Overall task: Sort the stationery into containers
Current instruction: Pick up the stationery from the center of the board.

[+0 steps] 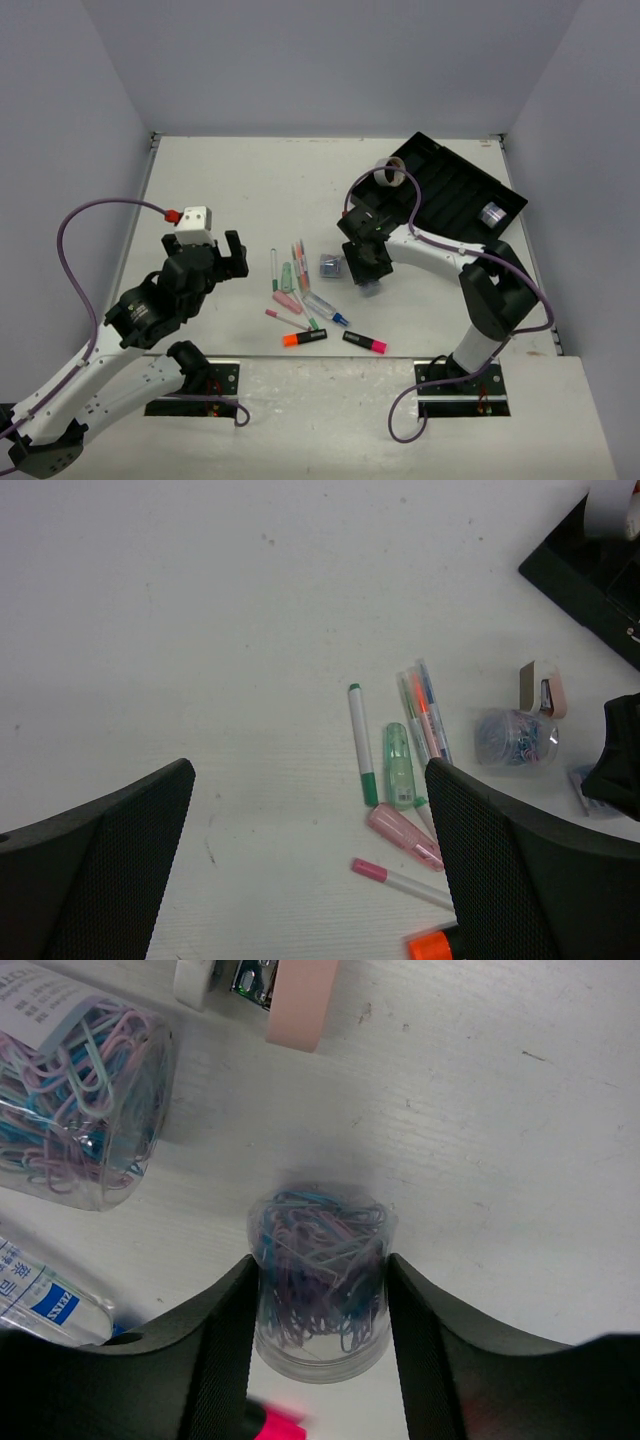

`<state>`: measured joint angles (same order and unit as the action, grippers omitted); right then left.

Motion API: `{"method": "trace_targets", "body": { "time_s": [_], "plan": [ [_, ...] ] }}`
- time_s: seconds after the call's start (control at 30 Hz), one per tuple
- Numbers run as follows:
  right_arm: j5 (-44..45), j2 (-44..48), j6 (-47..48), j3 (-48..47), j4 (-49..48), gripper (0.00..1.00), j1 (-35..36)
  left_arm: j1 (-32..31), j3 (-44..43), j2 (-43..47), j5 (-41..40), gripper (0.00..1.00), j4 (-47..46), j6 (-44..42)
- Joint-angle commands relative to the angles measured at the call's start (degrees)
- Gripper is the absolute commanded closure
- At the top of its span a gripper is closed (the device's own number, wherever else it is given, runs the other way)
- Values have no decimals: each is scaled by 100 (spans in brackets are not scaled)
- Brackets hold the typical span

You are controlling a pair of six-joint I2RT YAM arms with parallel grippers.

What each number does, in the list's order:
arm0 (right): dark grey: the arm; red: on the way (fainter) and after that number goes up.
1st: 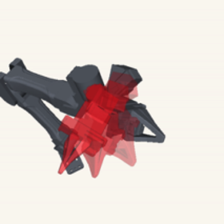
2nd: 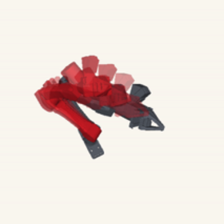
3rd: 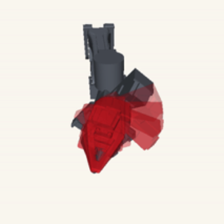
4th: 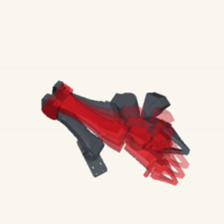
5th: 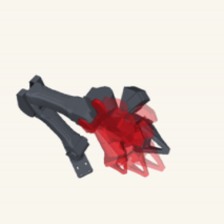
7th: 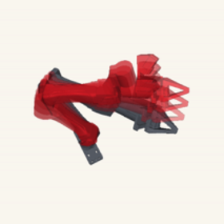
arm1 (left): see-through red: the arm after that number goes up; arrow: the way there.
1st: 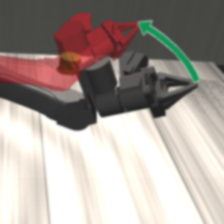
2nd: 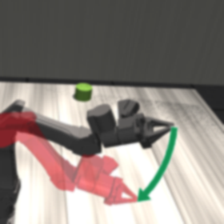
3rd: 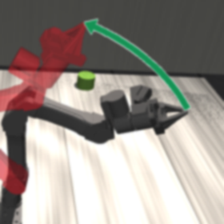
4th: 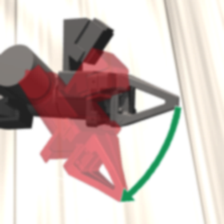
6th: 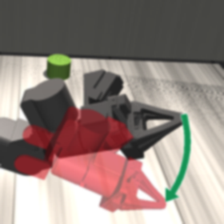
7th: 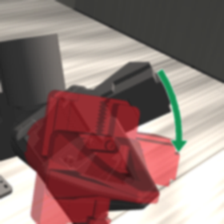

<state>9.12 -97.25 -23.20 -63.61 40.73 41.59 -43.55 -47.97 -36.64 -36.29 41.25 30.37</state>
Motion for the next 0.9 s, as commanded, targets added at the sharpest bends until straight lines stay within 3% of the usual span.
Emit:
{"method": "trace_targets", "body": {
  "time_s": [0.0,0.13,0.5,0.7,0.87],
  "plan": [
    [-28,28,-151,35,153,57,34,31,-2,15,-141,0,-109,-58],
    [-47,123,-153,-1,178,71,33,31,-2,68,-155,0,-109,-58],
    [291,1045,-299,-283,457,73,-412,31,-2,138,-152,0,-100,-49],
    [398,1858,-343,-262,428,72,-2300,31,15,309,-86,0,-146,-102],
    [291,1965,-568,-450,9,72,-3799,31,15,426,-40,0,-170,-119]
  ]
}}
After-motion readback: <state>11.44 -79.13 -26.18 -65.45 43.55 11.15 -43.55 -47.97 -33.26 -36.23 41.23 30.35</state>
